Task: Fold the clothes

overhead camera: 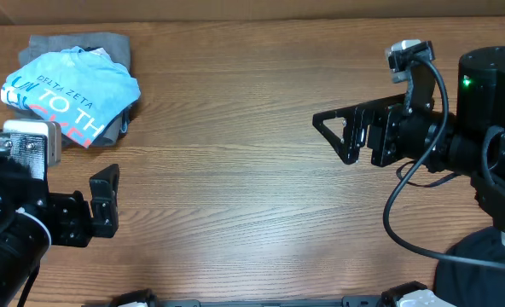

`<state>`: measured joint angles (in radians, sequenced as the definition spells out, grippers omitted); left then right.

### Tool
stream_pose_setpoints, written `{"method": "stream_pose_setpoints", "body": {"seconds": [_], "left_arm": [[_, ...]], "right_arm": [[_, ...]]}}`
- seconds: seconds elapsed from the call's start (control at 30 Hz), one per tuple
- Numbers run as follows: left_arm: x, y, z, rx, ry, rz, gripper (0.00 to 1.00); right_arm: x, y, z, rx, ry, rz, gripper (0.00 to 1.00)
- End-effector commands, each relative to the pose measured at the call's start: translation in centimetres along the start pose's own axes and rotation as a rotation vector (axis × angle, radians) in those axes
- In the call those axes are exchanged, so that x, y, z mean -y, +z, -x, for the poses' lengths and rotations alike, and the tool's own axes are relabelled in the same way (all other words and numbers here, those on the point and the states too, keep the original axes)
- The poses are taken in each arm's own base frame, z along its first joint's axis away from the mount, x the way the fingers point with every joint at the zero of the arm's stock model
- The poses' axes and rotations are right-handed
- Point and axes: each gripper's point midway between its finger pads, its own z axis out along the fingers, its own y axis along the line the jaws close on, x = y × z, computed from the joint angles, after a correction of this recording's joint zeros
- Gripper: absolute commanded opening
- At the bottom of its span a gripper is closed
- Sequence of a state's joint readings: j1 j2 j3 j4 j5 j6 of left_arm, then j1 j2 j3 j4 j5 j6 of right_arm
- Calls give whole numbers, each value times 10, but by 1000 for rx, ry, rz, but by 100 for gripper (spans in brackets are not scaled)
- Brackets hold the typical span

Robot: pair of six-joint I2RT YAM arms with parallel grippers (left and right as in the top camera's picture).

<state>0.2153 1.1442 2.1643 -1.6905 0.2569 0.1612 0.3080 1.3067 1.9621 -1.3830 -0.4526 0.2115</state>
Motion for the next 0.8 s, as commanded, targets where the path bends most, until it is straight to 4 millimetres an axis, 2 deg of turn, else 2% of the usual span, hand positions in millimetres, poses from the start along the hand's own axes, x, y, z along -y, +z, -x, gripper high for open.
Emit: {"method": "stream_pose_setpoints", "body": {"seconds": [0.0,0.17,0.33,0.43,0.57,0.77], "left_arm": [[-1,3,0,-10,17,-1,100],[-1,4,0,-11,16,-2,100],[-1,4,0,-12,16,-2,100],[-1,4,0,-12,16,-2,100],[-1,4,0,-13,16,-2,100],[-1,5,0,-14,16,-2,100]], "right_arm": [[12,-11,5,53,-20,-95,100],[15,-11,10,69,-118,-113,100],[3,-27,36,279,-292,-98,100],[3,-31,40,407,-356,-90,100],[21,-26,21,500,-376,-115,100],[67,-3,-49,473,-342,-177,100]]}}
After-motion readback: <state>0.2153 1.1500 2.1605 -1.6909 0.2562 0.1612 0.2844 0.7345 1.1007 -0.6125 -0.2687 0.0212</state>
